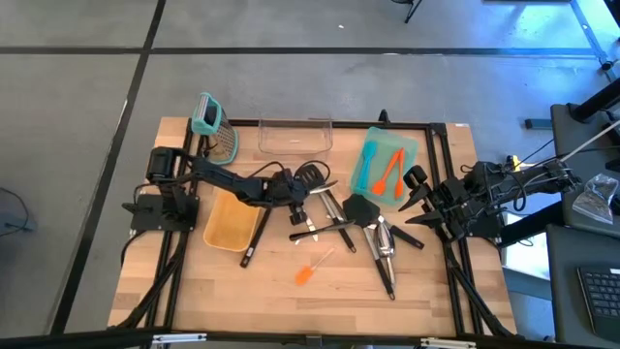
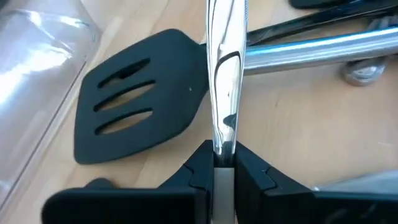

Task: Pick & Place Kitchen Items
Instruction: Put the orange table knife into the transparent bin

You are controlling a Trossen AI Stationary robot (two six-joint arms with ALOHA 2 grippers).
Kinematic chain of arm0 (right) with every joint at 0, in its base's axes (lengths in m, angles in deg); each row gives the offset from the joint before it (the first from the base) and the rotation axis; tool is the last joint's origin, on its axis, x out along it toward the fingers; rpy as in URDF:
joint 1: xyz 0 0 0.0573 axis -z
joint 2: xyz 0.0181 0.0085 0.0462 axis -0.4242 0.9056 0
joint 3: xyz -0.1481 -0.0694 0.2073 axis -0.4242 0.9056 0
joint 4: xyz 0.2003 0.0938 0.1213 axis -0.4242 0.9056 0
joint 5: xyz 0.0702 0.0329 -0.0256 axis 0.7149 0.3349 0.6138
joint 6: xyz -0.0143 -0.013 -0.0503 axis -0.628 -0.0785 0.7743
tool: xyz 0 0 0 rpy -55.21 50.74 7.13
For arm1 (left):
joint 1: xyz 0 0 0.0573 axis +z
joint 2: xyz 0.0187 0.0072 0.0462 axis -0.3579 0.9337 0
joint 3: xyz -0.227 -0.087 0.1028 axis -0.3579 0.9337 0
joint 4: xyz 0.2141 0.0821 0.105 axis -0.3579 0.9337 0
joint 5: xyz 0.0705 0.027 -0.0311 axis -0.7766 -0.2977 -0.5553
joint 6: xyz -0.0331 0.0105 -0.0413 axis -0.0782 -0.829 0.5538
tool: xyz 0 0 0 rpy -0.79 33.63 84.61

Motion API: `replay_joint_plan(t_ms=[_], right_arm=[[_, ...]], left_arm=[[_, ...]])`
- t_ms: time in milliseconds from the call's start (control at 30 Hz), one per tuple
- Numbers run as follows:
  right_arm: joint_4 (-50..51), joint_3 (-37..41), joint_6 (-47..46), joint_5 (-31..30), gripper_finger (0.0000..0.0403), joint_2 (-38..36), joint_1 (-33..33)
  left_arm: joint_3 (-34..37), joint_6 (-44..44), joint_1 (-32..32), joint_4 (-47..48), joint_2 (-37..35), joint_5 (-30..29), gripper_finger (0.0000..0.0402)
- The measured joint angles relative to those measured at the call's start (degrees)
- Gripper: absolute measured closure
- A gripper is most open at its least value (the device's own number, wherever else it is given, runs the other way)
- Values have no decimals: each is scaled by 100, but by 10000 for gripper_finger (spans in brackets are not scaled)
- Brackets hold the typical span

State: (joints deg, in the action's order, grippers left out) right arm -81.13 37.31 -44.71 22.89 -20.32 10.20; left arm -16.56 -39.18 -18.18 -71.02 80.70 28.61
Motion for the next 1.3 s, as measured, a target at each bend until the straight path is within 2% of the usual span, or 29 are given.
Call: replay_joint_plan(t_ms=[167,367,467,567,1033,1300], right_arm=[[-2,2,0,-2,268,-1,0],[1,2,0,-2,268,2,0],[-1,2,0,-2,268,-1,-1],[1,2,0,-2,268,-1,0],[0,2,40,-2,268,2,0],[-43,2,67,-2,268,-1,-1]], left_arm=[[-429,-56,-125,743,-373,-48,376],[-1169,-526,-249,1883,-687,-486,376],[-1505,-897,-78,2338,-798,-727,376],[-1845,-1226,257,2613,-829,-722,376],[-2766,-2250,2842,3543,-684,1059,376],[-3205,-3145,3320,4084,-20,1668,376]])
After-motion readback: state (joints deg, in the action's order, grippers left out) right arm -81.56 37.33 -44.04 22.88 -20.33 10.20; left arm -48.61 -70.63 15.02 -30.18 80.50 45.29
